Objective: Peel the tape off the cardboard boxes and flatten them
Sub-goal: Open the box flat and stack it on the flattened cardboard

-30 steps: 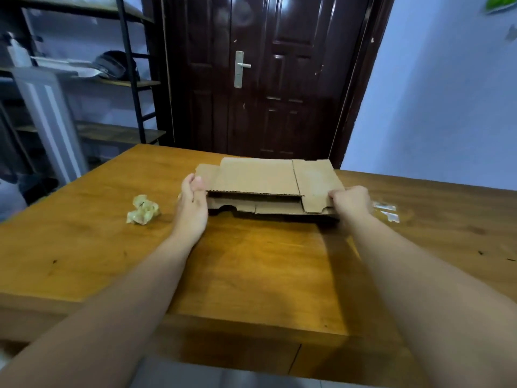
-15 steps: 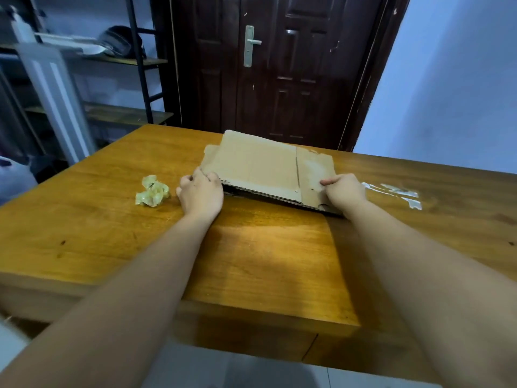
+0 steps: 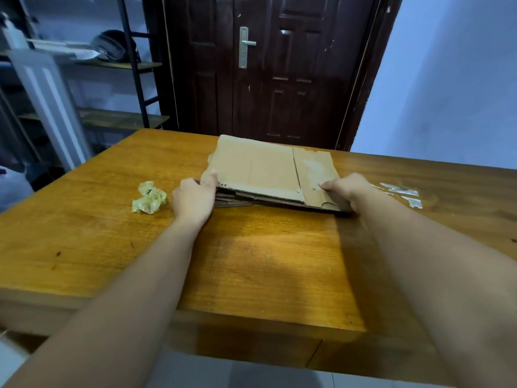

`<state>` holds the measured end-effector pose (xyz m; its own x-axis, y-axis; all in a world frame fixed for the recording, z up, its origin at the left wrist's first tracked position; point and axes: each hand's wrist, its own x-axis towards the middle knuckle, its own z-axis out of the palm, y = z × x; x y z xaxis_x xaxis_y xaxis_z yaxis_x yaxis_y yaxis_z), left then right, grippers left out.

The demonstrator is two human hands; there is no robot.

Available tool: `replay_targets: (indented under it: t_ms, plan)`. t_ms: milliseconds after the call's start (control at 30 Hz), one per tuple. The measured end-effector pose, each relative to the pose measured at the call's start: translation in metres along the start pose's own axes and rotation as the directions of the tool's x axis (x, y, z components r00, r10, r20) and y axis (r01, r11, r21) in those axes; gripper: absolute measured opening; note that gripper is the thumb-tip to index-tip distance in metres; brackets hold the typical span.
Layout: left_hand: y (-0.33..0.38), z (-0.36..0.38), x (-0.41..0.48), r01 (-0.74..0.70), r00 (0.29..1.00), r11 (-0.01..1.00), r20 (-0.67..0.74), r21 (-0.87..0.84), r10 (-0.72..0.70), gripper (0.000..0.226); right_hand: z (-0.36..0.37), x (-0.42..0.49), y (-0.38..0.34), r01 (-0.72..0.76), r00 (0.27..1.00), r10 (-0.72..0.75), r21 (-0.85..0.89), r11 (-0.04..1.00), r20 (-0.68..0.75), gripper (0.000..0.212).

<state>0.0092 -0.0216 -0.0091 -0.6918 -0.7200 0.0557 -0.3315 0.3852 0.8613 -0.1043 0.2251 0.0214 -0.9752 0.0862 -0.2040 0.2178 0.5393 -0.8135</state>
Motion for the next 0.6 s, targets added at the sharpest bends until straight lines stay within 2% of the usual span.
replay_targets:
  t_ms: [100, 300, 367, 433, 467, 600]
  plan:
    - [-0.004, 0.0, 0.001, -0.053, 0.996, 0.998, 0.067, 0.031, 0.051, 0.047, -0.01, -0.001, -0.002, -0.049, 0.998, 0.049, 0.004, 0.999, 0.049, 0.051]
    - [-0.003, -0.004, 0.003, -0.047, 0.971, 0.999, 0.233, -0.007, 0.048, 0.044, -0.028, -0.01, 0.007, -0.105, 0.985, 0.103, 0.01, 0.994, 0.139, 0.06]
    - [0.003, -0.012, 0.004, 0.039, 0.932, 0.995, 0.362, -0.092, -0.003, 0.047, -0.033, -0.015, 0.012, -0.138, 0.973, 0.13, 0.025, 0.99, 0.192, 0.067]
    - [0.01, -0.02, 0.006, 0.176, 0.884, 0.972, 0.459, -0.157, -0.086, 0.067, -0.035, -0.02, 0.015, -0.172, 0.961, 0.159, 0.04, 0.984, 0.227, 0.067]
    - [0.011, -0.024, 0.007, 0.225, 0.863, 0.96, 0.492, -0.168, -0.117, 0.068, -0.036, -0.022, 0.017, -0.193, 0.958, 0.177, 0.05, 0.98, 0.224, 0.066]
    - [0.013, -0.029, 0.0, 0.414, 0.762, 0.876, 0.62, -0.246, -0.186, 0.022, -0.04, -0.03, 0.028, -0.255, 0.944, 0.233, 0.065, 0.965, 0.234, 0.078]
